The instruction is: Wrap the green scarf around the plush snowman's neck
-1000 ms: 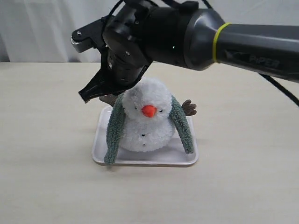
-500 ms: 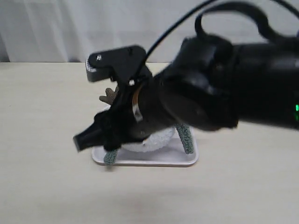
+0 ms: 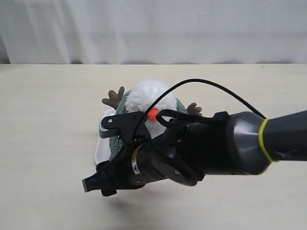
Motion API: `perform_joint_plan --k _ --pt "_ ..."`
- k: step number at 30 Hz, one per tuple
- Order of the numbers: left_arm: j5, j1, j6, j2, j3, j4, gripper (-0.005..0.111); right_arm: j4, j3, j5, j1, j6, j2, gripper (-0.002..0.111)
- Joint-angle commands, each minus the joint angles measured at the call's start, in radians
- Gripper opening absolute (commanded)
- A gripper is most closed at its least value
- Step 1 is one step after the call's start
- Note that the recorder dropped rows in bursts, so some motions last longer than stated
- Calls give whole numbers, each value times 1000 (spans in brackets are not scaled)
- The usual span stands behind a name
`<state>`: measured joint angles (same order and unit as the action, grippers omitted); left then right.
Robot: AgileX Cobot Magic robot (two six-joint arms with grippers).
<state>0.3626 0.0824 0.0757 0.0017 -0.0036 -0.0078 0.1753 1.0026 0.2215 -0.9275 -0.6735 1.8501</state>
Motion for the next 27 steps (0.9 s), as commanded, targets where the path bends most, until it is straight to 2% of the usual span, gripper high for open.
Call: perform_joint_plan --k 1,6,13,19,27 --pt "-9 -2 -2 -2 4 -1 0 -2 21 -97 30 0 38 65" --pt "-9 -2 -2 -2 4 -1 0 -2 30 -221 47 7 62 60" --pt "-9 -2 -2 -2 4 -1 0 -2 83 -154 102 -49 124 59" --pt "-9 -2 -2 -2 4 -1 0 -2 84 -156 104 -46 130 59" --pt "-9 -2 -2 -2 4 -1 0 -2 91 -248 104 -58 192 59"
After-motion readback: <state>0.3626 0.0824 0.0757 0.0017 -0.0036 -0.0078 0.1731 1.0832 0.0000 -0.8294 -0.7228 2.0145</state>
